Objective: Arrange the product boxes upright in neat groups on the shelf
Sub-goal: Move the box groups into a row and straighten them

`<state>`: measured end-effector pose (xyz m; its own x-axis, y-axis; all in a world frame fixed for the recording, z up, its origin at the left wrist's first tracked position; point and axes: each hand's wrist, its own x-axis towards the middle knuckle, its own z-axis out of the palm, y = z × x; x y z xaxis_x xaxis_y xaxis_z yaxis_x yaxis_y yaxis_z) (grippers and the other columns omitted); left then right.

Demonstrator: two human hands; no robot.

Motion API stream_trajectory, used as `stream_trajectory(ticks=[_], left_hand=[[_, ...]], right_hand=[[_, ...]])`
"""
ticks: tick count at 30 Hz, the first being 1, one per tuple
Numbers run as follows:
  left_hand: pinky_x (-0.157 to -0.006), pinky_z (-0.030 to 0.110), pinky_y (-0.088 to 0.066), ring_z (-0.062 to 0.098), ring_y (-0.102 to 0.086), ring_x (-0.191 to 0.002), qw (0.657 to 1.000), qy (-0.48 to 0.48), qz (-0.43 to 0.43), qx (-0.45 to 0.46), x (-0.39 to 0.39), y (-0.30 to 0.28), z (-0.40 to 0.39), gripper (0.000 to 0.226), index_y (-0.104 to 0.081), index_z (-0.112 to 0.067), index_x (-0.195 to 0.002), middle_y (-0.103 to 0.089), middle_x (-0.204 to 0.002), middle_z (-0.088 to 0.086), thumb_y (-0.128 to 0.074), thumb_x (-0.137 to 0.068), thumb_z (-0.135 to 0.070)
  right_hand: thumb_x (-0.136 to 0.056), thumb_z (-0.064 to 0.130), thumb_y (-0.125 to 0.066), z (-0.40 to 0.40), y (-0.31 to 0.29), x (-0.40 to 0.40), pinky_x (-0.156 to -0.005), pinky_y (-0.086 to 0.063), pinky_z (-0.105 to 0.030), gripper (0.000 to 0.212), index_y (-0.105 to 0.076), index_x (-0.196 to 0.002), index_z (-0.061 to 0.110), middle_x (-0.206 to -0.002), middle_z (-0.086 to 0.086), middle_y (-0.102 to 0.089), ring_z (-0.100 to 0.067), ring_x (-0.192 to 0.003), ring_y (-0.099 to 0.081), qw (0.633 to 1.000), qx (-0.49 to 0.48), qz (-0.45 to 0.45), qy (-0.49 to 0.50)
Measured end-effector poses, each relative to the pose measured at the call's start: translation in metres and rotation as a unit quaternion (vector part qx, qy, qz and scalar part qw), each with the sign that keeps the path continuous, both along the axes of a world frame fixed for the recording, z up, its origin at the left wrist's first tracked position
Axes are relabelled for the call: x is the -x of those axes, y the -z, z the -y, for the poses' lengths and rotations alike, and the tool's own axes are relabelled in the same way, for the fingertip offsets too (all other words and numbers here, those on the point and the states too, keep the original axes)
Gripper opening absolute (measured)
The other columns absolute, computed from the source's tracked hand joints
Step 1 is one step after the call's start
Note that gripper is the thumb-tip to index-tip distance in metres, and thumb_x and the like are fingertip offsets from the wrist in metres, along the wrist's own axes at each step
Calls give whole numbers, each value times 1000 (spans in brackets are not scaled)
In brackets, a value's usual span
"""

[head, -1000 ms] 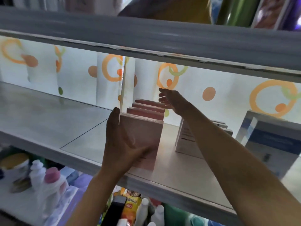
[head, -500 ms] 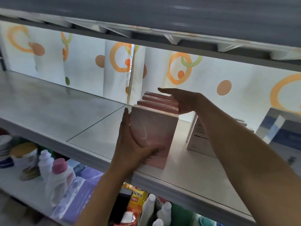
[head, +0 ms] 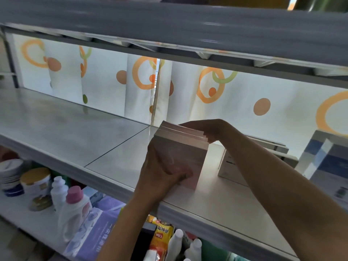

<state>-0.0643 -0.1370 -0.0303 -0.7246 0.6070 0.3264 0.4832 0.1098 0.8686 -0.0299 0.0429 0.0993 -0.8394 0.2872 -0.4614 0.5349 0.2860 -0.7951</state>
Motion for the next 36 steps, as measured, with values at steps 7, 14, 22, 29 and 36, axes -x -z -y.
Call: stream_trajectory(ticks=[7,14,22,29,36], left_hand=[[-110,37,-37,21,-40,-133,999,-15,-2,31,-4,-10,0,117,-10,-27,-146,-33,-149,0,-82,-58,-56],[-95,29,-45,8,-49,-116,997,42,12,-63,6,-14,-2,89,-26,-45,-134,-46,-130,-16,-65,-59,-72],[-87,31,-55,12,-58,-109,992,62,70,-85,17,-10,-25,89,-35,-40,-134,-52,-126,-14,-69,-58,-72],[-89,32,-54,8,-59,-106,983,79,118,-117,26,-17,-25,96,-40,-39,-134,-57,-123,-15,-73,-50,-73],[-71,25,-57,9,-71,-88,970,150,170,-85,30,-21,-26,78,-55,-34,-119,-71,-105,-8,-77,-51,-65]], right_hand=[[-99,38,-48,1,0,-6,-39,-49,-18,68,-66,-38,13,-47,0,-63,-12,-39,-62,998,-12,-10,62],[-98,48,-45,-2,-6,-11,-54,-56,-22,45,-66,-87,11,-71,-2,-70,-14,-58,-67,997,49,-27,51],[-95,54,-48,5,-30,-30,-59,-50,-22,50,-68,-112,11,-99,-3,-69,-15,-76,-64,967,-212,-130,53],[-95,63,-35,33,-14,-41,-68,-48,-26,65,-56,-119,6,-113,-8,-62,-21,-93,-61,929,-349,-110,43],[-94,58,-43,37,24,-40,-76,-47,-34,51,-58,-105,10,-98,-8,-63,-24,-86,-63,915,-105,-311,235]])
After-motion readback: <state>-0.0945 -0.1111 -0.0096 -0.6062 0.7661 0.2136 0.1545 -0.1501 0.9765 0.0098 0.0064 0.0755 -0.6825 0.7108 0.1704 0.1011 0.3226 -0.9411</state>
